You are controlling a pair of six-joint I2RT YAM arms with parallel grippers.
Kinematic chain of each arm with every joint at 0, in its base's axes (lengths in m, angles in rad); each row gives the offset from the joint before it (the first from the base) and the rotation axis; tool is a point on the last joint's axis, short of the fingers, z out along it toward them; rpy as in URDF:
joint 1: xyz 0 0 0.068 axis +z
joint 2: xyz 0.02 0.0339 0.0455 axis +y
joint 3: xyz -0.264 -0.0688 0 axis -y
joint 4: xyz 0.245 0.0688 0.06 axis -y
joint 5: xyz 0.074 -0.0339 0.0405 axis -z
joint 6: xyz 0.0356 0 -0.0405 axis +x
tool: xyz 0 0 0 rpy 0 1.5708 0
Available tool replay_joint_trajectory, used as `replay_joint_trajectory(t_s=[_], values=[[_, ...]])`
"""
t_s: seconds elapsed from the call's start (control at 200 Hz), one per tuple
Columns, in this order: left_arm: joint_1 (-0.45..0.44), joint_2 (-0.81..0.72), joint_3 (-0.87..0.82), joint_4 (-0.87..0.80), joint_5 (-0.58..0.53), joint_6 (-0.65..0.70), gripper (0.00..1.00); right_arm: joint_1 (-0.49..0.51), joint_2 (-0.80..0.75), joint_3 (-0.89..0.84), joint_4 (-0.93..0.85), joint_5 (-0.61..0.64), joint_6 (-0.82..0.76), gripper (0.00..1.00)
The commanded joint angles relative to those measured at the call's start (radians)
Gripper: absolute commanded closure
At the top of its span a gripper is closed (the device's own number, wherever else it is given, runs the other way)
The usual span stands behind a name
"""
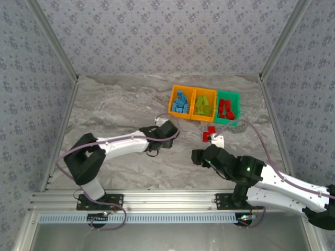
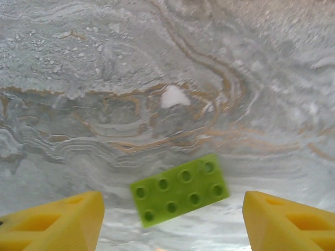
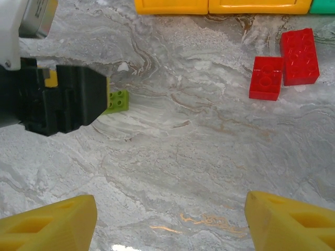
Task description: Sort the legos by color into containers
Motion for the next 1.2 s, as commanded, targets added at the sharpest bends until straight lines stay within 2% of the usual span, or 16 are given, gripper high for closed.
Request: replay_joint_trajectory(t_s=[0.0,0.02,0.065,0.145,0.425,0.635,0.73,0.914,1.069,1.194], values=[[-0.045,0.084,0.101,-0.196,-0.147,-0.317,0.30,0.008,-0.013,-0.010,-0.022,0.037,0.022,0.22],[-0.051,0.096,0.109,-0.210,-0.166,-0.348,0.29,0.009,-0.013,-0.010,-0.023,0.037,0.022,0.22],[-0.055,0.120,0.121,-0.224,-0.178,-0.392,0.21,0.009,-0.013,-0.010,-0.023,0.036,0.021,0.22],[-0.054,0.148,0.126,-0.192,-0.162,-0.381,0.14,0.011,-0.017,-0.012,-0.035,0.031,0.021,0.21],[-0.034,0.194,0.109,-0.130,-0.103,-0.370,0.12,0.011,-0.051,-0.026,-0.051,0.038,0.021,0.20],[-0.023,0.219,0.052,-0.045,-0.009,-0.363,0.20,0.010,-0.053,-0.032,-0.047,0.028,0.022,0.19],[-0.023,0.212,0.028,-0.012,0.005,-0.364,0.32,0.011,-0.052,-0.029,-0.052,0.023,0.023,0.18],[-0.023,0.175,0.022,0.009,0.030,-0.321,0.48,0.012,-0.052,-0.021,-0.051,0.019,0.024,0.18],[-0.028,0.079,0.052,0.050,0.051,-0.239,0.53,0.014,-0.053,-0.008,-0.052,0.029,0.024,0.18],[-0.036,0.054,0.168,0.090,0.022,-0.110,0.53,0.014,-0.067,0.008,-0.067,0.093,0.042,0.18]])
